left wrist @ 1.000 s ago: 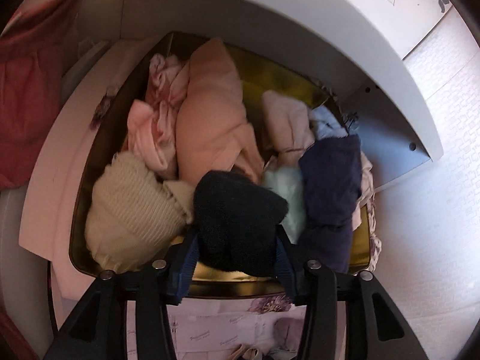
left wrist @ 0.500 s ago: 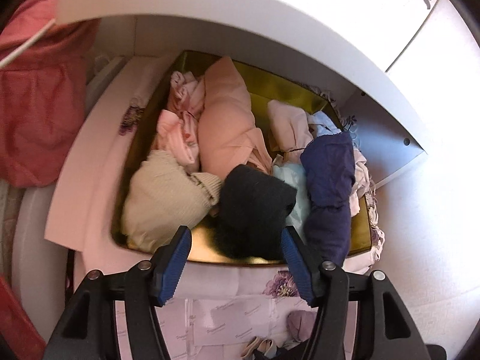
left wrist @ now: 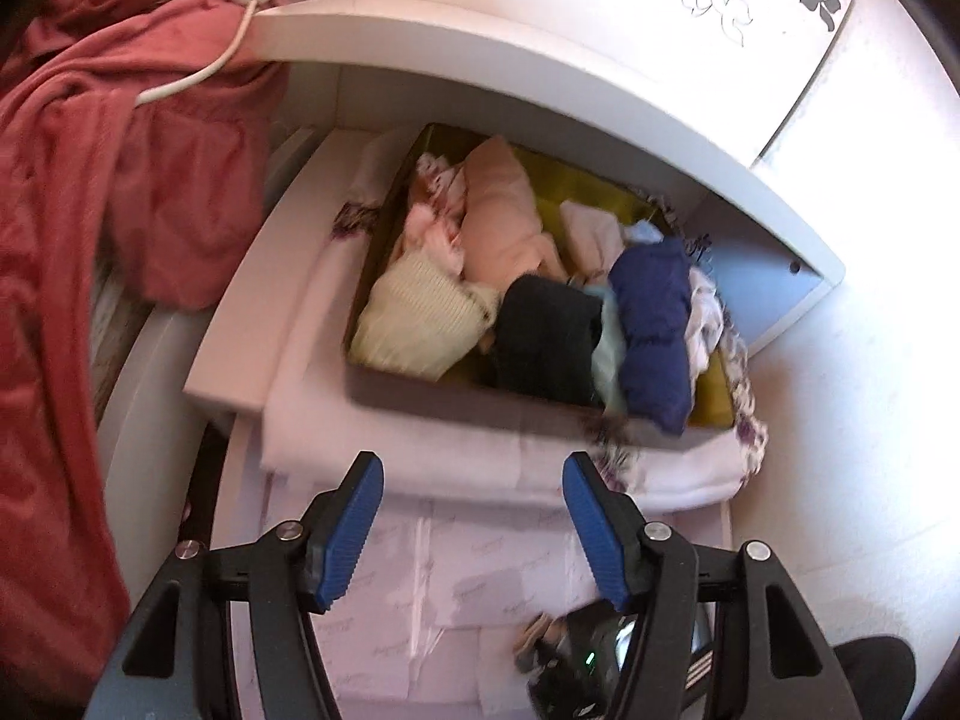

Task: Organize soft objects
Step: 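Move the left gripper back over the drawer toward the lavender beanie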

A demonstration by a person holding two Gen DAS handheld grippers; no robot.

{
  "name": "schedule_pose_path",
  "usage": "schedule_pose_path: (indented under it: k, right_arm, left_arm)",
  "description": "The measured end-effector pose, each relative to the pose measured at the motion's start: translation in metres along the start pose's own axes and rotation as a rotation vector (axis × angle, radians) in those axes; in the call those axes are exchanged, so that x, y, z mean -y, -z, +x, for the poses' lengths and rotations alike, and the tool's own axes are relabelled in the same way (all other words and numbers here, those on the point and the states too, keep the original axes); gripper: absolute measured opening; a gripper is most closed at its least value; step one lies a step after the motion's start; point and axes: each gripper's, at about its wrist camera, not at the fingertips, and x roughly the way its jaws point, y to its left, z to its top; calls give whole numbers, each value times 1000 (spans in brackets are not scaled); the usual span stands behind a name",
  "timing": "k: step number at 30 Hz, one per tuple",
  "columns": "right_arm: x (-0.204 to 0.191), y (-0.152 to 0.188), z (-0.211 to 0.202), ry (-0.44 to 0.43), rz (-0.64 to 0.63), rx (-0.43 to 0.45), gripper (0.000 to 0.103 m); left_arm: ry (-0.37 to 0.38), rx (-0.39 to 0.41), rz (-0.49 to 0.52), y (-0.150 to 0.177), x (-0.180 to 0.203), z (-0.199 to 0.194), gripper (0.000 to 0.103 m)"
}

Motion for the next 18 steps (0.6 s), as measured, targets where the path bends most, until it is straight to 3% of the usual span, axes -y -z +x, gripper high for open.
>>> schedule_pose_path:
  k: [10,18]
  right_arm:
    - [1,3,0,-2,2,9,23]
    - [10,6,-5,-42,16,28,22]
  left_arm:
    - [-91,-140,-64,49,-28,20,63]
    - [-160,-226,-26,73,-39,47,63]
